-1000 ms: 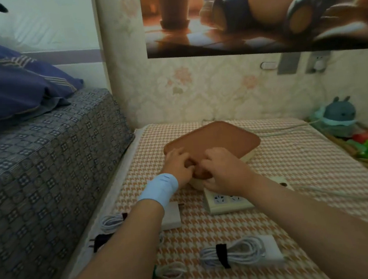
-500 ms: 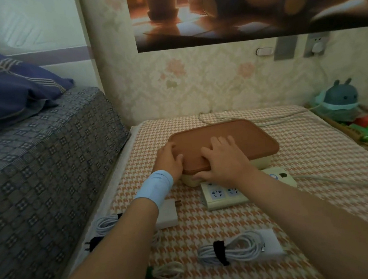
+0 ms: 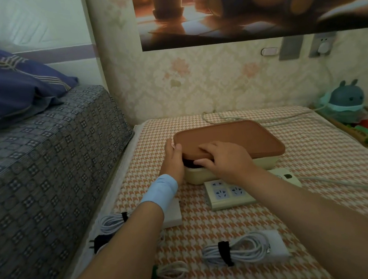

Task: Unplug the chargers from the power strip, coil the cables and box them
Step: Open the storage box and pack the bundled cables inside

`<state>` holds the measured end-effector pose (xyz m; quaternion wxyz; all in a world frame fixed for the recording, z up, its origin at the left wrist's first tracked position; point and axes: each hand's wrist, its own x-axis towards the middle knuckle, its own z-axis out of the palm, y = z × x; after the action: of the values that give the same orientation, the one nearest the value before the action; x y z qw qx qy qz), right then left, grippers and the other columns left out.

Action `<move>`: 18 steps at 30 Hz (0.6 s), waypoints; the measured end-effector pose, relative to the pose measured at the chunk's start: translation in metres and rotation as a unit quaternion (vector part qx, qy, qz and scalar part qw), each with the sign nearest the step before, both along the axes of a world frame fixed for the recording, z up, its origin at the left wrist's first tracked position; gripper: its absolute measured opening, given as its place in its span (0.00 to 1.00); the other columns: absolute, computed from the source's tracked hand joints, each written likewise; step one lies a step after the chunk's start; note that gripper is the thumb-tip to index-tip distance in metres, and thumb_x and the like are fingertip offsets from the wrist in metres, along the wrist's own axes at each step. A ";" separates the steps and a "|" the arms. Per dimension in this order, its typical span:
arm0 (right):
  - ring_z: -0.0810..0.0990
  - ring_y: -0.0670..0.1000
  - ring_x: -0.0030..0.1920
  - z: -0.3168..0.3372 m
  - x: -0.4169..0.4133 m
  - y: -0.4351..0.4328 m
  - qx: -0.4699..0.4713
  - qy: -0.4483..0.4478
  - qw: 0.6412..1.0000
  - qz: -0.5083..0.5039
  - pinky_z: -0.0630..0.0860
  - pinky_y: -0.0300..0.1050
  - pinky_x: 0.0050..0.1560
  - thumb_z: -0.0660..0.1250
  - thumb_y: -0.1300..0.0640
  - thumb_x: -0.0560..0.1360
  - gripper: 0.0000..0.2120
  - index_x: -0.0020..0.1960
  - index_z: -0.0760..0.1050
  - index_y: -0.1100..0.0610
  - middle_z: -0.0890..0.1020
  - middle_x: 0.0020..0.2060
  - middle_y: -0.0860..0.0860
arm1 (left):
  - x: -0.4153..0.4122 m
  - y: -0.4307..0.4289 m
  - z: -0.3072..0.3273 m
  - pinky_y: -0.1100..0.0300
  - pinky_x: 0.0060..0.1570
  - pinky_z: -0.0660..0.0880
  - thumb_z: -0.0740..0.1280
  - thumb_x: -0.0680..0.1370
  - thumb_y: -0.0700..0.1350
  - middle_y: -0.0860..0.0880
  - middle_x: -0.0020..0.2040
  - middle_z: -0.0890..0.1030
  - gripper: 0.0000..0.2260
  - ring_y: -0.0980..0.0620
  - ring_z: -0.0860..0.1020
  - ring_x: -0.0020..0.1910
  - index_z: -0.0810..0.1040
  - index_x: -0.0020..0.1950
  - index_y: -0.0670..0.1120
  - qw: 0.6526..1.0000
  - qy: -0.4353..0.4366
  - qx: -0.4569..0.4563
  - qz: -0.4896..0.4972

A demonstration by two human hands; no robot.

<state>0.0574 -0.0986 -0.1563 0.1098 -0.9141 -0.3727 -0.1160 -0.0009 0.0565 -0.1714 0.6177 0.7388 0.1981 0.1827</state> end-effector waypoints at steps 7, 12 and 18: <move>0.77 0.57 0.63 -0.002 0.003 -0.001 0.024 -0.027 0.999 0.022 0.76 0.59 0.57 0.64 0.53 0.81 0.22 0.74 0.68 0.51 0.78 0.66 0.53 | 0.002 0.003 0.003 0.45 0.64 0.72 0.59 0.77 0.44 0.48 0.70 0.72 0.27 0.45 0.74 0.62 0.59 0.77 0.52 0.998 0.034 -0.058 0.003; 0.79 0.59 0.58 -0.005 0.001 -0.001 0.022 -0.046 0.998 0.037 0.78 0.59 0.51 0.64 0.62 0.79 0.26 0.75 0.67 0.50 0.80 0.63 0.53 | -0.001 0.001 -0.002 0.55 0.51 0.74 0.62 0.77 0.39 0.48 0.63 0.77 0.26 0.47 0.77 0.54 0.65 0.74 0.51 0.992 0.054 0.109 -0.035; 0.82 0.62 0.47 -0.009 0.000 0.000 0.026 -0.123 0.991 0.036 0.78 0.55 0.37 0.64 0.67 0.76 0.26 0.71 0.72 0.51 0.83 0.56 0.56 | 0.003 -0.003 -0.001 0.57 0.55 0.72 0.59 0.77 0.33 0.48 0.65 0.74 0.29 0.46 0.75 0.60 0.62 0.76 0.51 0.991 0.028 0.128 -0.041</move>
<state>0.0576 -0.0989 -0.1649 0.0910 -0.8756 -0.4131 -0.2334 0.0024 0.0539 -0.1728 0.5196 0.8239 0.1600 0.1600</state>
